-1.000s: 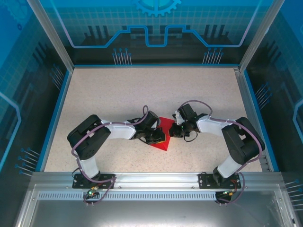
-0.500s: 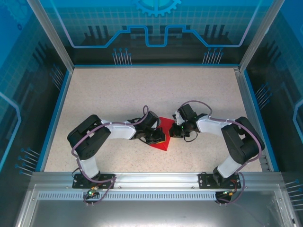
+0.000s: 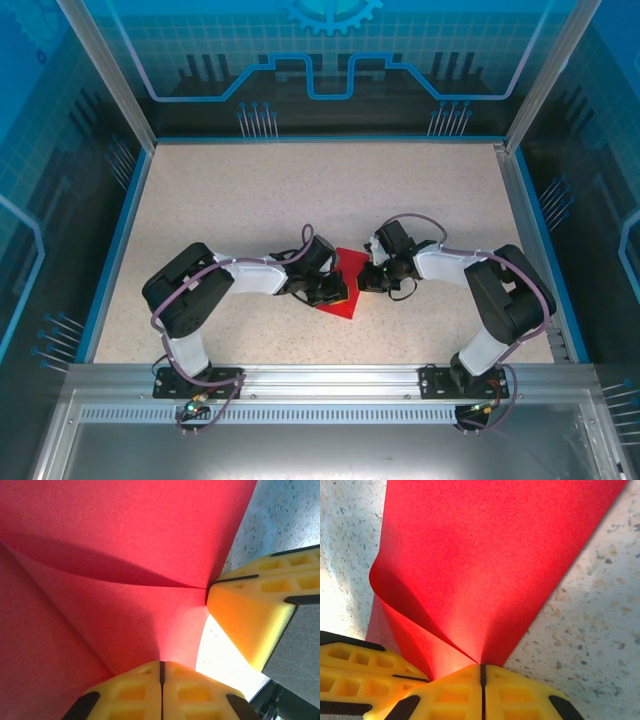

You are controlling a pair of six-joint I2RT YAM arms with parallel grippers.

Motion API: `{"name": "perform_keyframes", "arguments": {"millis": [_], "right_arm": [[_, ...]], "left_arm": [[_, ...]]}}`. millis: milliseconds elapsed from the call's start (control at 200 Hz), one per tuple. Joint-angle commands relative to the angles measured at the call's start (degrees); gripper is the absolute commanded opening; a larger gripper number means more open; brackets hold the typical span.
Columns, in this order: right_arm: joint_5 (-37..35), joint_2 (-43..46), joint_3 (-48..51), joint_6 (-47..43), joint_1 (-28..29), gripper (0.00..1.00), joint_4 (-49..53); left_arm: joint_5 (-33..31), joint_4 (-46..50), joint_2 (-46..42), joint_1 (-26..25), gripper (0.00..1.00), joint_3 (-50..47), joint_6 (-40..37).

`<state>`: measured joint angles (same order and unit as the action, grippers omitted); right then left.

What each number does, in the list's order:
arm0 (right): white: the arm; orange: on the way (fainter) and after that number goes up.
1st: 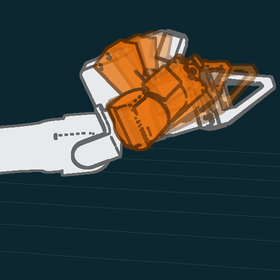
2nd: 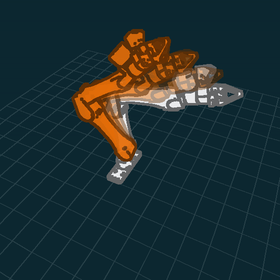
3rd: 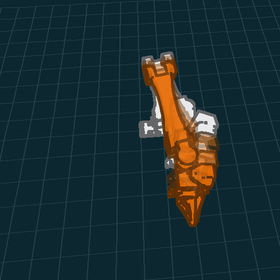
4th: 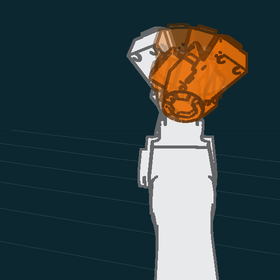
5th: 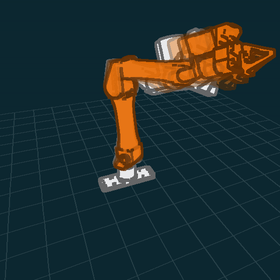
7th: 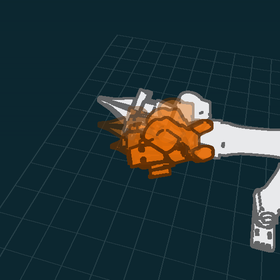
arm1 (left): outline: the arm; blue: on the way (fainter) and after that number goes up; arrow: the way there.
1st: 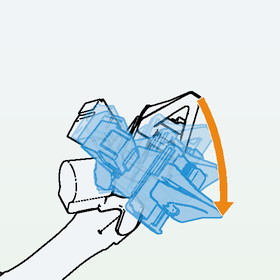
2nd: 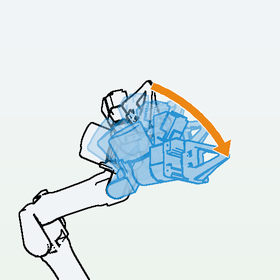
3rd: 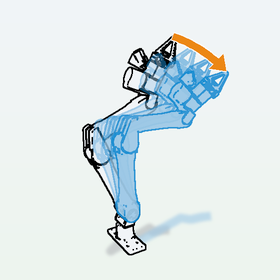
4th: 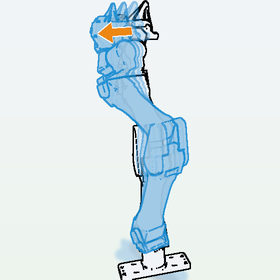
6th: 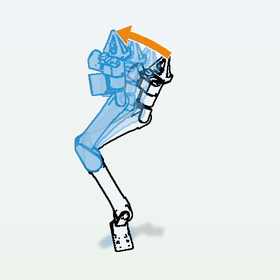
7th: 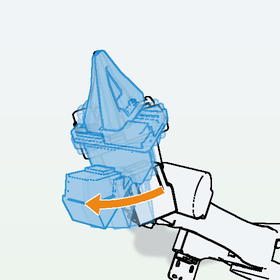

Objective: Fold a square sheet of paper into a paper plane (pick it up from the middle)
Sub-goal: Fold the triangle a second time at the center of the table.

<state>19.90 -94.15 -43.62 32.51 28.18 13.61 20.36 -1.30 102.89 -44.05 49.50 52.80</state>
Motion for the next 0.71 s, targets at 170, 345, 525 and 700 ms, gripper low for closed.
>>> {"name": "perform_keyframes", "arguments": {"millis": [170, 345, 525, 700], "right_arm": [[-0.1, -0.7, -2.0, -0.6, -0.6, 0.08, 1.0], [0.2, -1.1, -2.2, -0.8, -0.6, 0.07, 1.0], [-0.4, -1.4, -1.8, -0.7, -0.6, 0.07, 1.2], [-1.0, -1.7, -2.0, -0.6, -0.6, 0.07, 1.6]], "left_arm": [[-0.9, 3.3, 0.4, -0.5, 0.08, 1.1, -1.2], [-0.9, 3.1, -0.5, -0.8, 0.08, 0.9, -1.1], [-1.3, 3.4, -1.5, -0.7, 0.09, 1.0, -1.5], [-1.3, 3.8, -0.4, -0.8, 0.08, 1.1, -1.5]]}}
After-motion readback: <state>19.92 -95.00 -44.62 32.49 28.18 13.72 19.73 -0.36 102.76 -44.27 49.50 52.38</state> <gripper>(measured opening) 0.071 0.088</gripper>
